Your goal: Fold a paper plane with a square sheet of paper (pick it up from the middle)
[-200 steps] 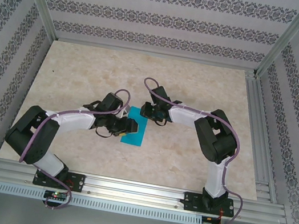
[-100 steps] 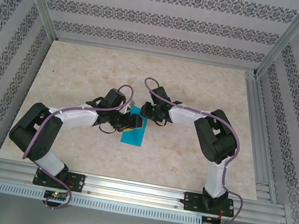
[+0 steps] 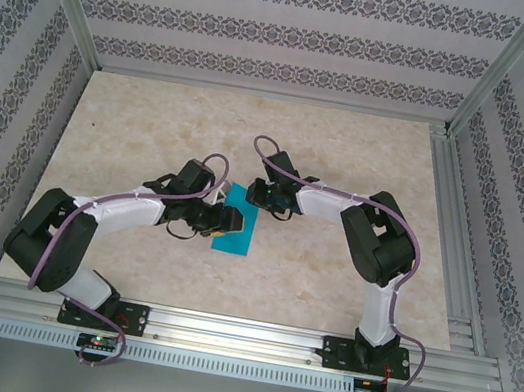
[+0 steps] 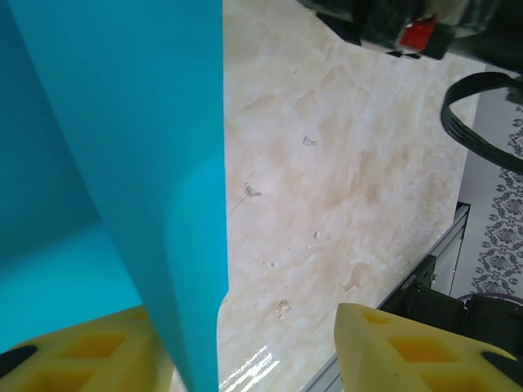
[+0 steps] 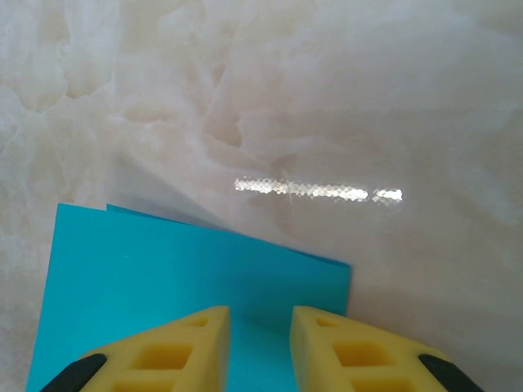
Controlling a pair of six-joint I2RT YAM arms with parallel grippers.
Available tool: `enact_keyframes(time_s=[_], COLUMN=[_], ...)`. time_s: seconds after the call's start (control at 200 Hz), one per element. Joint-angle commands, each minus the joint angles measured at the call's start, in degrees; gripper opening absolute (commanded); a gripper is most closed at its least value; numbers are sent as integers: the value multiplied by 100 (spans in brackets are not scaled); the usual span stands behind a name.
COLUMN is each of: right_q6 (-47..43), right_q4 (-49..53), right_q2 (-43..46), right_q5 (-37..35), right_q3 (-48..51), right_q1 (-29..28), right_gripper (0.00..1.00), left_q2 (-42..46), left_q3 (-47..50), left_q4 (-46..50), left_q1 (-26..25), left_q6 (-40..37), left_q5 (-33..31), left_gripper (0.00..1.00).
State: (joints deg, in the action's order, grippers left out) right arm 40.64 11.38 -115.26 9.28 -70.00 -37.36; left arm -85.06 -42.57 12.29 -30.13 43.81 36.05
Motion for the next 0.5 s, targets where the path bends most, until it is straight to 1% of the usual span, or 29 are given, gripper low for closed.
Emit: enact_keyframes(time_s=[0.0, 0.185, 0.495], right_q6=[52, 49, 51], right_q4=[356, 331, 187], right_q2=[-295, -284, -199], right_q5=[92, 135, 398], right_q3=[195, 197, 223], right_q1=[-1, -2, 10], right_gripper=[28, 28, 28], left_q2=[47, -201, -684], left_q3=[-167, -354, -445], left_q4=[-193, -583, -866], left_q1=[-28, -32, -29], left_q6=[-2, 171, 259], left_q5=[198, 290, -86], left_gripper=[51, 49, 49])
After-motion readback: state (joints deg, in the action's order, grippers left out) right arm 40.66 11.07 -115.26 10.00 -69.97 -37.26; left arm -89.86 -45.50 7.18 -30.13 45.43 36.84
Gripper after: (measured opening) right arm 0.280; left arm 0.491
